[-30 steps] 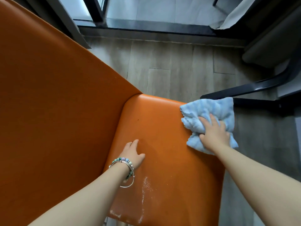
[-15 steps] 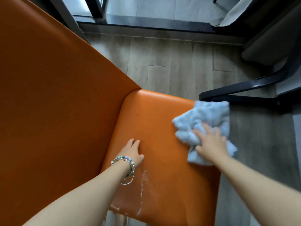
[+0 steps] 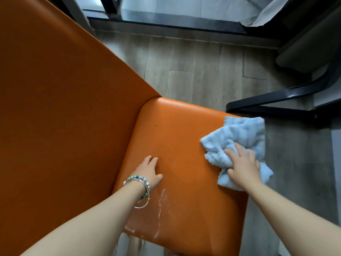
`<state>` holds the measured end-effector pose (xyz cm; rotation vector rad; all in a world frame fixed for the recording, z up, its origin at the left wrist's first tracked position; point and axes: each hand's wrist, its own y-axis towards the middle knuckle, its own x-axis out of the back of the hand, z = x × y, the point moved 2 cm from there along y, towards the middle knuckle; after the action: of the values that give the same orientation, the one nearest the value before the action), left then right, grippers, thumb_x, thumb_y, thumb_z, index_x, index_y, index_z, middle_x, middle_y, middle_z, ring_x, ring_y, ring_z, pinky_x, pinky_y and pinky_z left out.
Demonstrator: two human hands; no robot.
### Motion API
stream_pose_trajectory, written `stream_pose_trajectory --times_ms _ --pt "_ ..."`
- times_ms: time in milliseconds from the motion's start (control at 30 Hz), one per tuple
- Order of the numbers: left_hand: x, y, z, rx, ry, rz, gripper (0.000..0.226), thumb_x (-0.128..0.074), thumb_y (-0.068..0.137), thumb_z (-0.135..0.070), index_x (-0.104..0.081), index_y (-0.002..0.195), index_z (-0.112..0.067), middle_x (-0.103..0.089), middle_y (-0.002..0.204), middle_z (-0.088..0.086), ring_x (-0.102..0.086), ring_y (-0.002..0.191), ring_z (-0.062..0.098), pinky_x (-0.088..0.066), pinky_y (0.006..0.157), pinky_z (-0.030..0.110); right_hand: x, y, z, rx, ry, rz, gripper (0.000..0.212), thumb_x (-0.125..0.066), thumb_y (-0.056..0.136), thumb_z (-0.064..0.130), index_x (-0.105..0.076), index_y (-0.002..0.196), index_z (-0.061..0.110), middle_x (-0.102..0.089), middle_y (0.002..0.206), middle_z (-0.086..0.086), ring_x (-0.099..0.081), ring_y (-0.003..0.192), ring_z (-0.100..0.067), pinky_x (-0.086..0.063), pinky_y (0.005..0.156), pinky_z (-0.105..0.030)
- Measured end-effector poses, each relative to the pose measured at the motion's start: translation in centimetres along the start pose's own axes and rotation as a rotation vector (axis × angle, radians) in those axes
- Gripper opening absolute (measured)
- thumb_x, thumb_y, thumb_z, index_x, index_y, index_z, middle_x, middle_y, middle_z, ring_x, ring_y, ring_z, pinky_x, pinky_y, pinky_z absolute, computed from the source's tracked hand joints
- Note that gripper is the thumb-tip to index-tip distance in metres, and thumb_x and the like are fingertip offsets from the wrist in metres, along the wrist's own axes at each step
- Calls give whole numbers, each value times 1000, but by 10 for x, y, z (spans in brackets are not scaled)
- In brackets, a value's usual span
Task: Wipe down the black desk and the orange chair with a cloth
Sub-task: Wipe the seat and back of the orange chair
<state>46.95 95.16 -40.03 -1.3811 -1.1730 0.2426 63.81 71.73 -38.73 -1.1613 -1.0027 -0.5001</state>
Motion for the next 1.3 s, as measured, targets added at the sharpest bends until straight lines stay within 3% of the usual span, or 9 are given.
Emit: stream_pose_trajectory --times_ms 200,300,400,600,700,833,1000,1167,1300 --pt "-4 -7 2 19 0 17 65 -46 92 -36 -13 147 -27 -4 156 -5 -21 141 19 -30 110 35 -40 -69 21 255 89 87 47 -54 73 27 -54 118 40 -36 143 14 -37 118 -23 -31 86 -33" --pt "-8 -10 3 19 -3 10 64 -46 92 -36 -14 147 -27 -9 156 -4 -23 140 19 -30 111 35 -14 -21 1 19 125 -39 56 -58 77 25 -46 131 34 -25 151 5 -30 126 -28 -33 96 -41" --pt "-16 -15 5 30 -18 10 64 -47 92 -35 -15 147 -26 -10 156 -3 -23 140 19 -30 110 35 -3 1 -23 -170 267 8 58 -55 80 16 -43 134 33 -17 154 2 -26 127 -37 -27 105 -43" --pt "-26 -28 0 9 -34 9 64 -47 92 -33 -15 147 -25 -11 156 -2 -23 140 19 -30 108 35 -54 -105 9 -24 178 167 56 -54 81 19 -44 131 42 -14 153 14 -27 125 -26 -32 104 -35" --pt "-27 -36 4 -13 -28 -16 63 -47 92 -33 -17 147 -25 -13 155 -2 -26 139 19 -32 107 34 -58 -124 19 33 268 123 54 -55 79 16 -50 128 37 -28 149 13 -37 119 -25 -34 101 -33" --pt "-31 -46 20 -10 -20 -36 62 -47 92 -30 -17 146 -25 -14 155 -1 -29 137 18 -34 105 32 -45 -113 -17 -333 363 -87 57 -59 78 9 -51 132 24 -37 147 -2 -39 119 -37 -32 100 -40" --pt "-42 -62 49 8 -35 -53 62 -48 91 -30 -19 146 -25 -18 154 0 -32 136 18 -35 104 30 -87 -161 -5 -507 464 76 64 -50 82 9 -36 138 37 -29 144 -3 -33 117 -37 -32 97 -39" --pt "-49 -80 75 -10 -52 -75 61 -47 92 -29 -19 146 -25 -19 153 -1 -38 131 17 -40 96 28 -119 -207 50 -425 408 94 56 -51 83 13 -45 132 38 -24 149 2 -30 121 -32 -21 106 -31" --pt "-54 -102 94 -34 -94 -91 61 -48 91 -27 -20 146 -24 -21 153 -1 -38 131 18 -40 95 29 -107 -205 80 -303 627 15 46 -56 78 4 -58 121 20 -48 129 -4 -44 114 -33 -32 96 -30"
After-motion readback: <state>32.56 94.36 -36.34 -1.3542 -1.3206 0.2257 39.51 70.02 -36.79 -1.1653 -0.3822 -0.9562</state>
